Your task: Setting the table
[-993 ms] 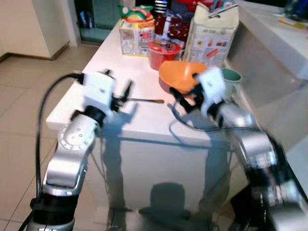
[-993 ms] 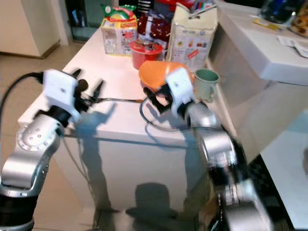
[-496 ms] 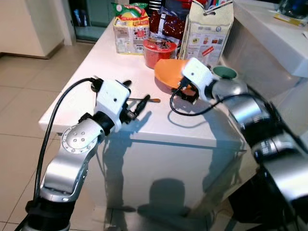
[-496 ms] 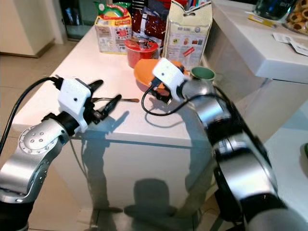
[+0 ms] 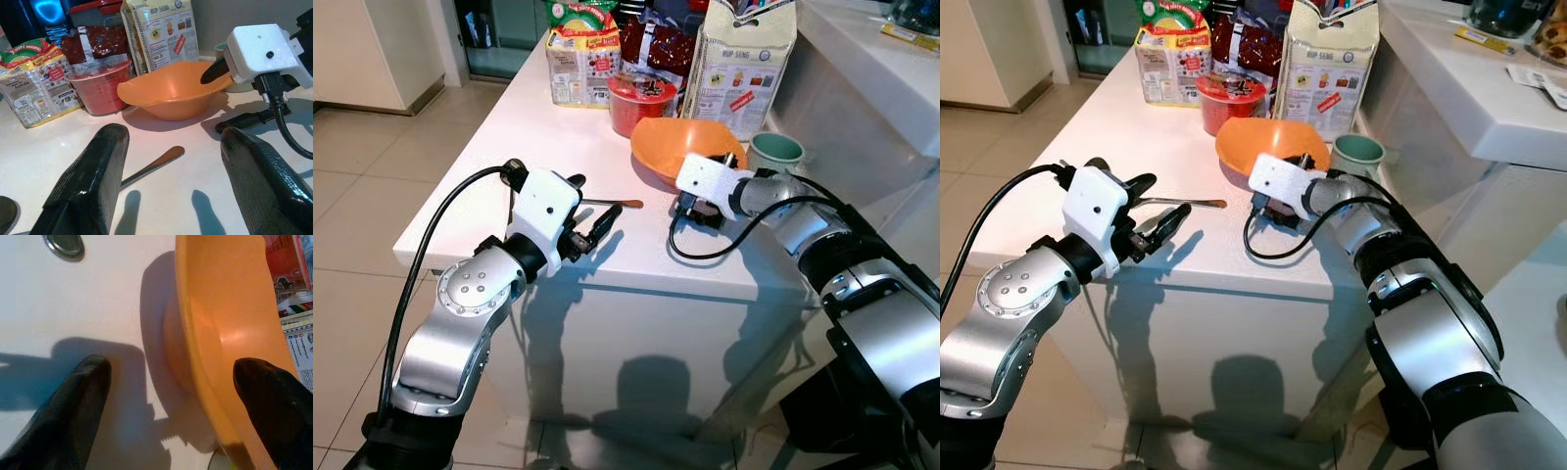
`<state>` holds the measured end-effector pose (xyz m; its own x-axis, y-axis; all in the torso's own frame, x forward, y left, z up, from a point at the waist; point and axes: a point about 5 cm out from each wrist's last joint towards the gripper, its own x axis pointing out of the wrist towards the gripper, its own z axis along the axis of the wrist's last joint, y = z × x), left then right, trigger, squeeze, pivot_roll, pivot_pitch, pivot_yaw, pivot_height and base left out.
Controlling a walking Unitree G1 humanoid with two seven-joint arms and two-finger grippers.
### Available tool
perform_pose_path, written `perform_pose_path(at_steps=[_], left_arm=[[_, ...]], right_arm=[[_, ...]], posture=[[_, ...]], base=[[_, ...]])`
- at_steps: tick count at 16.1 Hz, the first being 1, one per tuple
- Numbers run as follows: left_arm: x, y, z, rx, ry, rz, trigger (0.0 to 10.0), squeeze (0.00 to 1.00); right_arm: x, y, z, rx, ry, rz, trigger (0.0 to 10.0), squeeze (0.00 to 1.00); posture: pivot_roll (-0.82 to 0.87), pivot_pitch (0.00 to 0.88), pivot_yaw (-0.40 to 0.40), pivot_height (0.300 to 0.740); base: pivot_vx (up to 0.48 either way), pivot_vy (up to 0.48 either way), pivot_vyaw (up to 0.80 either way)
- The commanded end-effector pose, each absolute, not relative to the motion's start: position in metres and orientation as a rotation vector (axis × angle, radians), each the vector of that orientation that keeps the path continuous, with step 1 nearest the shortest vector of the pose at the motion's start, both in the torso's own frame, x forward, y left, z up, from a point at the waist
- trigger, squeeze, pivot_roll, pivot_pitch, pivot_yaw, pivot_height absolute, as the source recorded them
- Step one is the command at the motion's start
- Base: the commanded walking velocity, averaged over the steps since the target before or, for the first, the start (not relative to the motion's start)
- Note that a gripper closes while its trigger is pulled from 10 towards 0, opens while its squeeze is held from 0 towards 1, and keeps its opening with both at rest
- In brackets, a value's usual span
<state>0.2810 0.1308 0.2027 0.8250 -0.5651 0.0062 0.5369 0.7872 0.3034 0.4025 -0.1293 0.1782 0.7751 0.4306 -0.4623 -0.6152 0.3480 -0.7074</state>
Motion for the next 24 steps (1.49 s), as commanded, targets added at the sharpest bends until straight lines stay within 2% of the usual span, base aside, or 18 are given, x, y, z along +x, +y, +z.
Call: perform_pose_path(at_steps=[1,12,21,24], left_arm=[[0.279,0.126,0.206,0.301,-0.110,-0.621,10.0,0.00],[0.277,0.123,0.203,0.301,-0.103,-0.633,10.0,0.00],[0.279,0.123,0.202,0.308,-0.100,-0.621,10.0,0.00],[0.282,0.127,0.203,0.314,-0.100,-0.588,10.0,0.00]], right_arm=[[0.405,-0.131,0.184,-1.042,0.200,0.670,0.0,0.00],[0.403,-0.132,0.175,-1.079,0.197,0.688,0.0,0.00],[0.403,-0.129,0.179,-1.075,0.141,0.687,0.0,0.00],[0.404,-0.123,0.186,-1.059,0.069,0.669,0.0,0.00]], posture=[[0.07,0.000,-0.086,0.740],[0.07,0.000,-0.095,0.740],[0.07,0.000,-0.094,0.740],[0.07,0.000,-0.093,0.740]], base=[[0.000,0.000,0.00],[0.000,0.000,0.00],[0.000,0.000,0.00],[0.000,0.000,0.00]])
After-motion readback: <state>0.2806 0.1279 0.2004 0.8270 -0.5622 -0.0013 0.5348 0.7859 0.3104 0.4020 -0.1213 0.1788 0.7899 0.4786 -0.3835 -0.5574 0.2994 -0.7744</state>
